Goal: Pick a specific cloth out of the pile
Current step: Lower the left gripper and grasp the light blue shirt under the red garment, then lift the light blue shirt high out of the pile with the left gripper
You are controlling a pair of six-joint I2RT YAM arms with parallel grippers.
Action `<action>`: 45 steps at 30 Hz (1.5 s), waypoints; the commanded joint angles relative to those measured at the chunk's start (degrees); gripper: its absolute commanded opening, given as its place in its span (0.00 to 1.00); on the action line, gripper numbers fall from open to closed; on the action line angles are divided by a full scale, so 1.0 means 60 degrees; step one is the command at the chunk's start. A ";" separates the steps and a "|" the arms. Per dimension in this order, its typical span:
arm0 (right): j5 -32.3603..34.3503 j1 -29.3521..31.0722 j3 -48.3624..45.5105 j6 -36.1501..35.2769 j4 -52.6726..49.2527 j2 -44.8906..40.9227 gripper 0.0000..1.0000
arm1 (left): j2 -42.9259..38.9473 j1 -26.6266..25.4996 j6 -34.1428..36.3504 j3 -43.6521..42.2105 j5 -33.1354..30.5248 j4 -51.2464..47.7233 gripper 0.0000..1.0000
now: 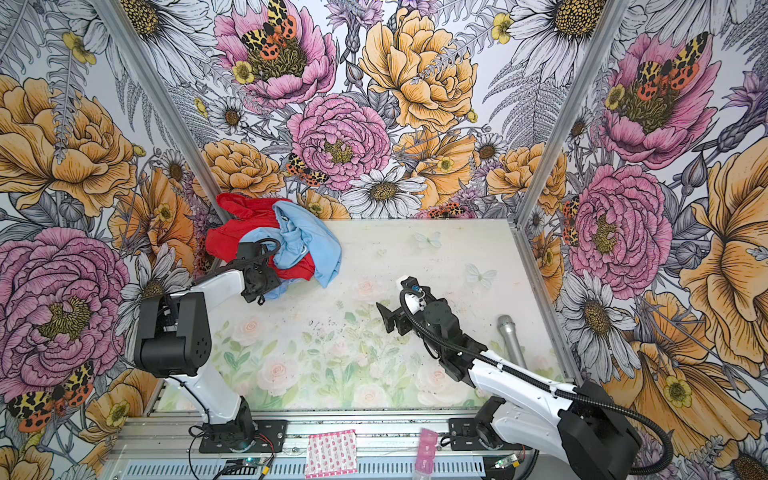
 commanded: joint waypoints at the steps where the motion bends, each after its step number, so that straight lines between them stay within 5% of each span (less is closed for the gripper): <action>1: -0.0203 -0.0062 0.0051 0.0128 0.0120 0.0063 0.99 | -0.0172 0.0055 -0.0293 -0.0203 -0.0260 0.0045 0.70; 18: -0.0373 -0.0075 0.0173 0.0141 -0.0087 0.0312 0.99 | 0.1184 0.0234 -0.0150 0.0499 0.0288 -0.0452 0.70; 21: -0.0400 -0.0067 0.0046 0.0130 0.0043 0.0150 0.99 | 0.1373 0.0234 -0.0116 0.0549 0.0519 -0.0539 0.58; 28: -0.0328 -0.0103 -0.0008 0.0099 0.0018 -0.0035 0.99 | 0.0824 0.0234 -0.0160 0.0288 0.0149 -0.0502 0.03; 33: -0.0386 -0.0104 -0.0008 0.0094 0.0037 -0.0076 1.00 | -0.0973 0.0365 0.0192 0.0414 -0.0299 -0.0513 0.00; 38: -0.0460 -0.0119 -0.0030 0.0133 0.0106 -0.0065 0.99 | -0.2334 0.0557 0.0161 0.2180 0.0143 -0.0830 0.00; 45: -0.0321 -0.0177 -0.0064 0.0054 0.0069 -0.0123 1.00 | -0.2023 -0.0145 0.0251 0.6431 -0.0309 -0.1098 0.00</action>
